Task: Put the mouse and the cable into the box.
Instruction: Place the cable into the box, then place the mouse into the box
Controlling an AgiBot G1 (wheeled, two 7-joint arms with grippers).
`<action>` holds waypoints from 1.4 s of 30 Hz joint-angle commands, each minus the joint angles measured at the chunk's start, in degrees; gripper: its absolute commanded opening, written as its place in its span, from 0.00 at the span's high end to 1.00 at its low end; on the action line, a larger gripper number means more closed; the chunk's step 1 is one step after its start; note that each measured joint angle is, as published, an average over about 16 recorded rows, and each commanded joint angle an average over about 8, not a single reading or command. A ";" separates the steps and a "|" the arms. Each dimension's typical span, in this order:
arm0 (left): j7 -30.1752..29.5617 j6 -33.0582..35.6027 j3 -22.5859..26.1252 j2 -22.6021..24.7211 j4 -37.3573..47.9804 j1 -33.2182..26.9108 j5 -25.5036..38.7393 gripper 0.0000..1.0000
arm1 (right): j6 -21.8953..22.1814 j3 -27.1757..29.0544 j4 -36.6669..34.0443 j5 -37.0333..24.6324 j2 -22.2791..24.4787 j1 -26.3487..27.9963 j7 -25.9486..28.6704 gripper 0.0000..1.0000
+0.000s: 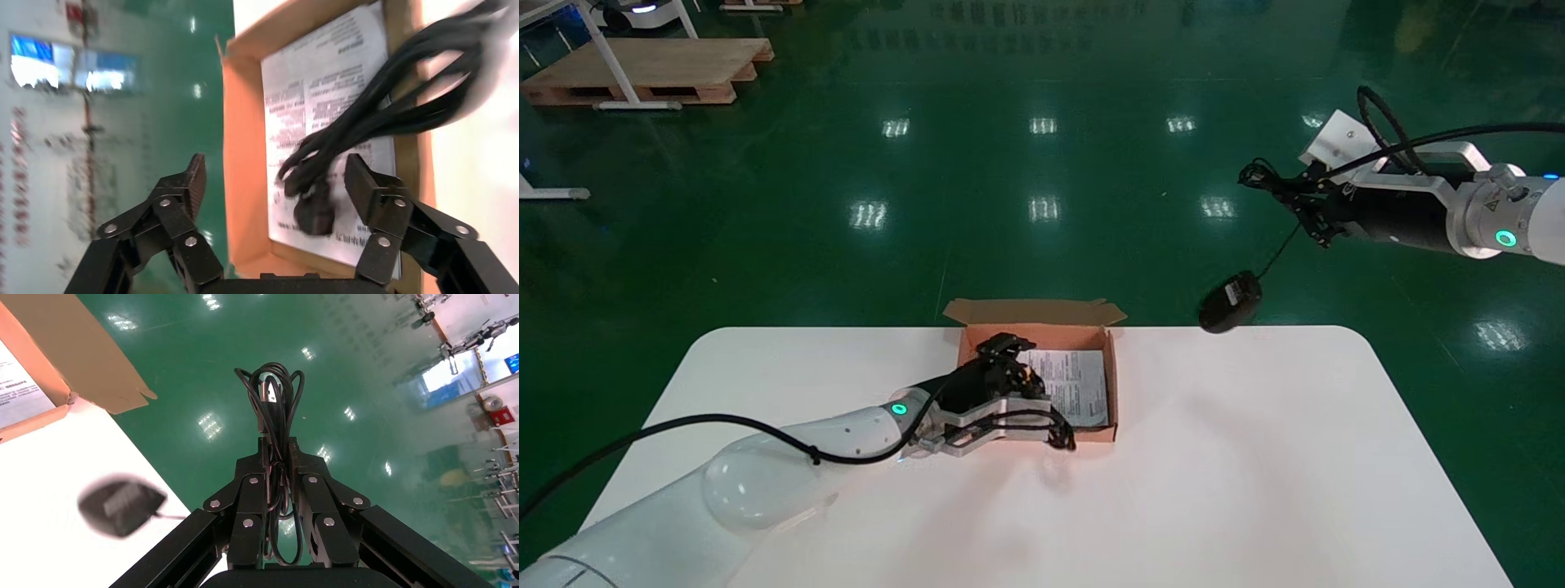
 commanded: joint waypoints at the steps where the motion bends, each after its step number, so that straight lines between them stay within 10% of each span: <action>1: -2.74 -0.10 0.43 0.28 1.26 -0.31 -0.81 0.00 | 0.00 0.00 0.00 0.00 0.00 0.00 0.00 1.00; 18: -24.08 -5.49 8.68 -0.93 11.21 -12.70 -2.04 0.00 | -1.15 -1.10 0.52 -0.55 -1.38 -0.92 -2.25 1.00; 42: -31.69 -5.95 12.85 -0.80 17.52 -16.27 0.94 0.00 | -10.79 -4.40 -6.40 10.67 -20.64 -0.23 -28.15 1.00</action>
